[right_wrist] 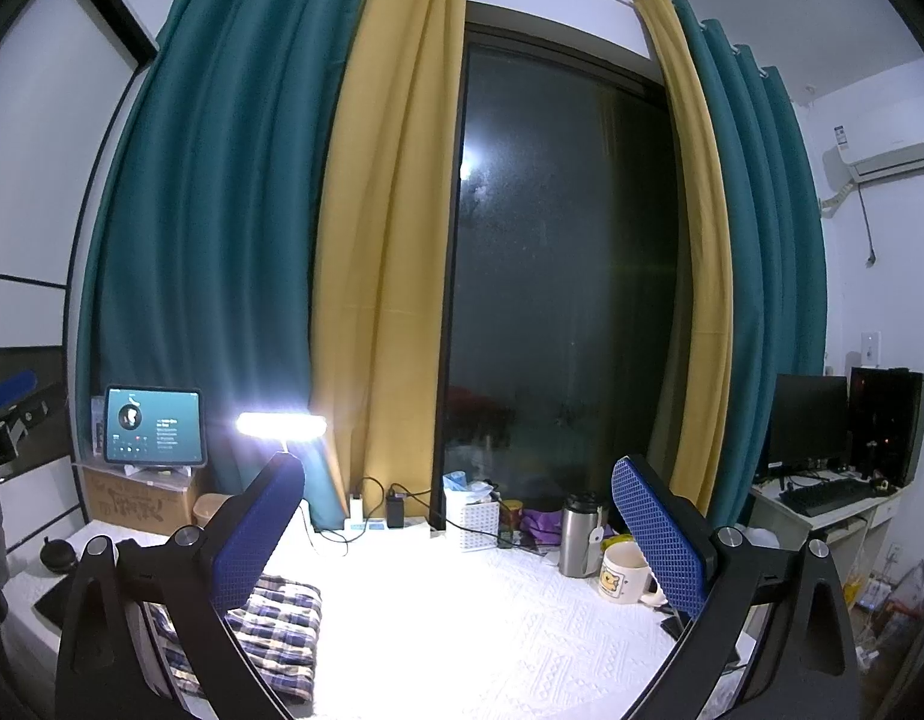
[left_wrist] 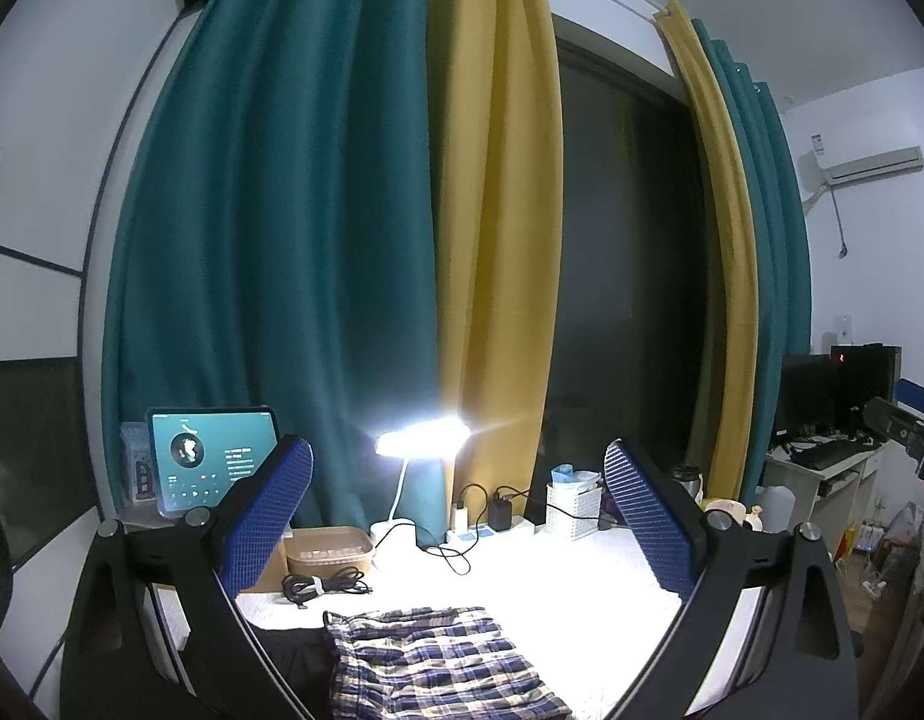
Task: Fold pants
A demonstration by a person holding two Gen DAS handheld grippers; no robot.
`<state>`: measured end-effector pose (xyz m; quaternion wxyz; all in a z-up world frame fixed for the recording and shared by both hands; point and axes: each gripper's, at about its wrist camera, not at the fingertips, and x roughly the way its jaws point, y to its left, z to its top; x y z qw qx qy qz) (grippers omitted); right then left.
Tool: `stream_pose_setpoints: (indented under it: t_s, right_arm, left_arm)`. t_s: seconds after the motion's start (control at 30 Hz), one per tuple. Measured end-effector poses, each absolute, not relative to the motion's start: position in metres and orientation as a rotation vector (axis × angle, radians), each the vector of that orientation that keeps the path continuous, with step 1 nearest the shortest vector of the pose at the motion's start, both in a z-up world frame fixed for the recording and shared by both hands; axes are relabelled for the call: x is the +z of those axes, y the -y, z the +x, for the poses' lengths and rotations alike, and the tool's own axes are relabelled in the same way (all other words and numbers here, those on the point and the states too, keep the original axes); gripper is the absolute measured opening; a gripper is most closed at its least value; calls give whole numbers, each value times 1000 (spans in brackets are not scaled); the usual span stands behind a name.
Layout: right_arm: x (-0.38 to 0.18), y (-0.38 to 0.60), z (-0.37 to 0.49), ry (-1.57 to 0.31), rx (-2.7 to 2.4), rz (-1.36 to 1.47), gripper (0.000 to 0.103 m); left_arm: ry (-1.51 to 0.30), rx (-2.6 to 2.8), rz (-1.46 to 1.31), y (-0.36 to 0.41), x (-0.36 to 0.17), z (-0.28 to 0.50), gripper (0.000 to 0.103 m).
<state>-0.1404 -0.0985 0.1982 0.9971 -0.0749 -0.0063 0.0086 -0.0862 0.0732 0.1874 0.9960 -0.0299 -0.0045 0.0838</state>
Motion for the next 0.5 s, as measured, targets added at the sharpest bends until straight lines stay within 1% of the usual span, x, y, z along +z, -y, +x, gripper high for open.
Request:
stream_pose_setpoints:
  t_s: [0.5]
  right_arm:
    - [198,99,-141,12,20,-152,103]
  left_arm:
    - [10,179,-74,-77,188,-88,98]
